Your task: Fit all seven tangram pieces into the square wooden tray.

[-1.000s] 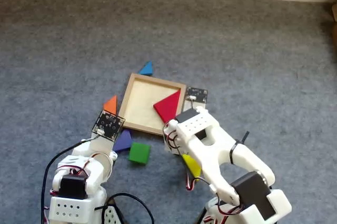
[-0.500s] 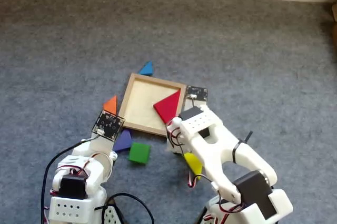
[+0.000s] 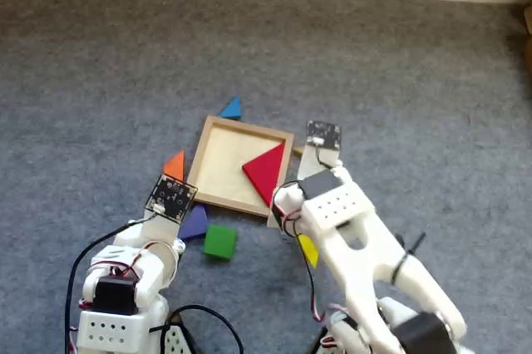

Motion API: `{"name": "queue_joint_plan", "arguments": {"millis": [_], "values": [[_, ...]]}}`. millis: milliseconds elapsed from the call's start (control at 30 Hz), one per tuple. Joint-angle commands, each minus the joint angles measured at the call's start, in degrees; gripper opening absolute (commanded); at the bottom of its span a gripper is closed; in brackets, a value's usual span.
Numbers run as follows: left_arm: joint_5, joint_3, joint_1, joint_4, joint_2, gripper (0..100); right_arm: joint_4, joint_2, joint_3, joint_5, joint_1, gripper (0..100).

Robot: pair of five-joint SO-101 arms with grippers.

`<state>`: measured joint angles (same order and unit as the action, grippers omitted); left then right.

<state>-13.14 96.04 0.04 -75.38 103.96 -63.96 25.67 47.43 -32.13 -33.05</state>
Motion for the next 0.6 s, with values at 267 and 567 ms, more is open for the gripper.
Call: {"name": "queue_joint_plan", "arguments": {"millis": [267, 567], "values": [[0.4, 1.1, -0.2, -0.3, 0.3, 1, 2.9, 8.5, -3.1, 21.0, 0.8, 16.3], [0.4, 1.1, -0.2, -0.3, 0.3, 1, 20.4, 8.4, -4.4, 47.7, 0.9, 16.2]]}}
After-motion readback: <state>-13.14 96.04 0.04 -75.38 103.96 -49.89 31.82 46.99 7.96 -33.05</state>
